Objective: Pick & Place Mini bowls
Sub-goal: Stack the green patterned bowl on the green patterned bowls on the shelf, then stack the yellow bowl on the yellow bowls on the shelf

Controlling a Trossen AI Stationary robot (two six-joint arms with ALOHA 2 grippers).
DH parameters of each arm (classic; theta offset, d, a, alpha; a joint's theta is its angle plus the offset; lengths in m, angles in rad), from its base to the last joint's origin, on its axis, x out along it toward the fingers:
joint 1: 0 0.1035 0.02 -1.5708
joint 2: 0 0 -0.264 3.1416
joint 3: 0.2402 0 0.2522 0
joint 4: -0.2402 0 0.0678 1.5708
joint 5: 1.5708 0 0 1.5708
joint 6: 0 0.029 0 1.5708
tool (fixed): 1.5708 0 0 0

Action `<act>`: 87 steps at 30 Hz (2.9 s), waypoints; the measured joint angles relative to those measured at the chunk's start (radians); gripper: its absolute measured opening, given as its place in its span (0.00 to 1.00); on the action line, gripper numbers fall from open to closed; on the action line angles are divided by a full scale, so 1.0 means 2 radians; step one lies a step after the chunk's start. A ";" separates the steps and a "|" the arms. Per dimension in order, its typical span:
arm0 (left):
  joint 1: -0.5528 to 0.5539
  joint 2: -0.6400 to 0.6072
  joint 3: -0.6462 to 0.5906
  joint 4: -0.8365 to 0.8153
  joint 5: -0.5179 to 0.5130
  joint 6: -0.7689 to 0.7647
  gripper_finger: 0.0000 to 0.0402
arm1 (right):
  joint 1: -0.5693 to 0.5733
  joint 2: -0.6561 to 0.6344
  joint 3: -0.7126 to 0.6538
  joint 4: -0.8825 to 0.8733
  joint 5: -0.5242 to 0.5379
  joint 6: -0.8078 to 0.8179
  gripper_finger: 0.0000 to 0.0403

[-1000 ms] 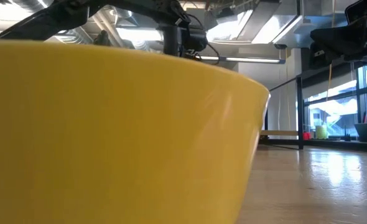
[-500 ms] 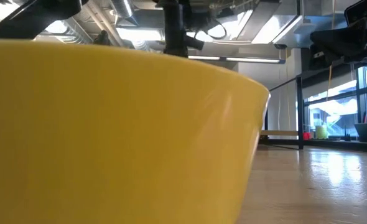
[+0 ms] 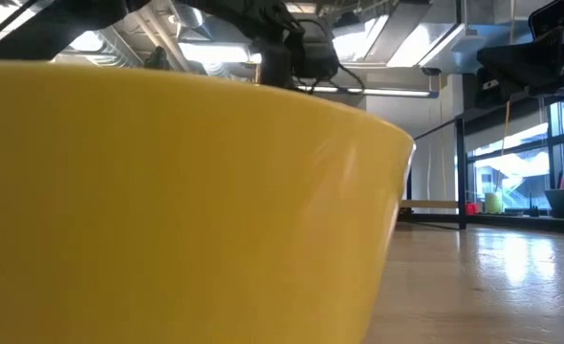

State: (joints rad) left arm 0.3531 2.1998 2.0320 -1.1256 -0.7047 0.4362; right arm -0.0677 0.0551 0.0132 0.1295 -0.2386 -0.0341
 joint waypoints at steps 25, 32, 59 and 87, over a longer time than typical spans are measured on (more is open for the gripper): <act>-0.068 -0.026 0.016 -0.058 -0.012 -0.041 0.01 | 0.000 0.000 0.000 0.000 0.000 0.000 0.03; -0.108 -0.080 -0.022 -0.029 0.022 -0.132 0.01 | 0.000 0.000 0.000 0.000 0.000 0.000 0.03; -0.093 -0.091 -0.178 0.069 0.016 -0.163 0.00 | 0.000 0.000 0.000 0.000 0.000 0.000 0.03; -0.071 -0.108 -0.161 0.234 0.075 -0.028 0.00 | 0.000 0.000 0.000 -0.003 0.000 0.000 0.03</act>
State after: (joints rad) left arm 0.2101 1.9831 1.7103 -0.6576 -0.5554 0.3808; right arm -0.0677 0.0547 0.0132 0.1238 -0.2390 -0.0341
